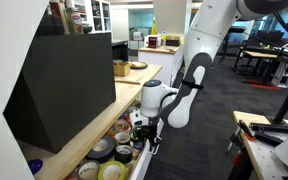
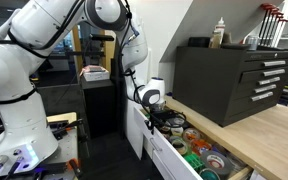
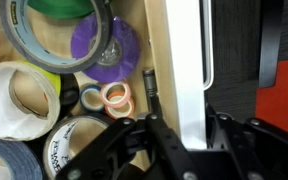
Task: Close the open drawer
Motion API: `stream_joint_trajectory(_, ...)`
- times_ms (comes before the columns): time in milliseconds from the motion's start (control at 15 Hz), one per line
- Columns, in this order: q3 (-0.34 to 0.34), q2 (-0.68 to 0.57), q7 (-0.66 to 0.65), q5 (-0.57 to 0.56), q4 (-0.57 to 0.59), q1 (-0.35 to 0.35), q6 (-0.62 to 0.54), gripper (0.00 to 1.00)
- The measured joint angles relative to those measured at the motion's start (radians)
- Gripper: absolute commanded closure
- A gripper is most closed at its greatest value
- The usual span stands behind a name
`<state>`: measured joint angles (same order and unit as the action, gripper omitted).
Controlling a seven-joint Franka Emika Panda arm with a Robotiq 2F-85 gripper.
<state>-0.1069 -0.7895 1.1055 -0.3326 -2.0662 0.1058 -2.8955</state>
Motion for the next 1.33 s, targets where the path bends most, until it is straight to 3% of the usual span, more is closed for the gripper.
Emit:
stream_joint_trajectory(733,0.002,-0.021,0.061,-0.007,0.046,-0.003,0.014,0.86)
stream_joint_trajectory(1000,0.002,-0.069,0.069,-0.007,0.160,-0.013,0.069,0.86)
stream_joint_trajectory(1333,0.003,-0.172,0.076,-0.006,0.389,-0.031,0.176,0.86)
